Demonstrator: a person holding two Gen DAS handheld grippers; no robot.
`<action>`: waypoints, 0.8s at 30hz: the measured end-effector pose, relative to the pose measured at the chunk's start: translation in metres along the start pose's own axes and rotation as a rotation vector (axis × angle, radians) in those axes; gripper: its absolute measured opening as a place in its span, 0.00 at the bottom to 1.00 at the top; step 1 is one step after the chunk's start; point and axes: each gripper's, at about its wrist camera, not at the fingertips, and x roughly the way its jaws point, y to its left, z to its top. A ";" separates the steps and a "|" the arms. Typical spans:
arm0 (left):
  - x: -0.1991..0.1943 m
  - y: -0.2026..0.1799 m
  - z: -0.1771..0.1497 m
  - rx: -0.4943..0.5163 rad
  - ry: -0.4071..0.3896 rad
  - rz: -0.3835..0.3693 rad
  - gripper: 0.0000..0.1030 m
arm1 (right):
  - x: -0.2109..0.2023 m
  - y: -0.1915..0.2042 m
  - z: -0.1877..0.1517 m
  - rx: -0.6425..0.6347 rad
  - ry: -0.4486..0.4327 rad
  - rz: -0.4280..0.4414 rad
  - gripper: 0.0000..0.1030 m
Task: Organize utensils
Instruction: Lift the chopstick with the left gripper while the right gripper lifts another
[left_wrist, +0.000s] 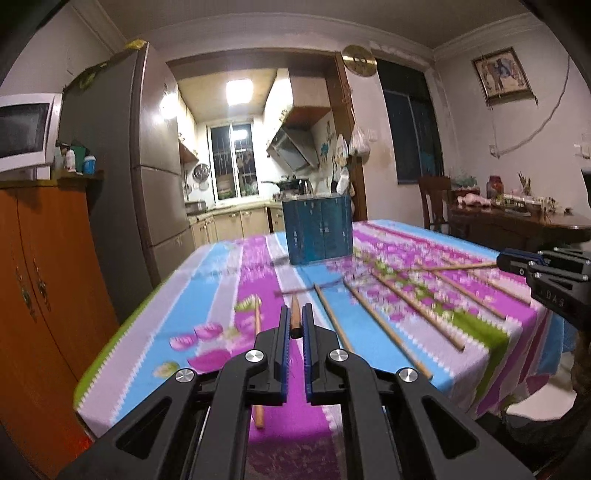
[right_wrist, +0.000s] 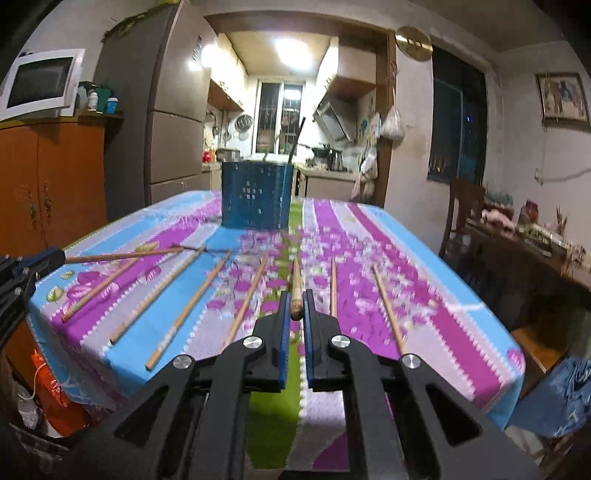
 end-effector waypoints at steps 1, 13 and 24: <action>-0.002 0.003 0.008 -0.010 -0.009 -0.003 0.07 | -0.003 -0.001 0.005 -0.007 -0.016 0.001 0.05; -0.011 0.024 0.085 -0.065 -0.082 -0.067 0.07 | -0.019 -0.020 0.071 -0.029 -0.142 0.080 0.05; -0.001 0.038 0.127 -0.100 -0.085 -0.124 0.07 | -0.014 -0.034 0.106 0.004 -0.144 0.160 0.05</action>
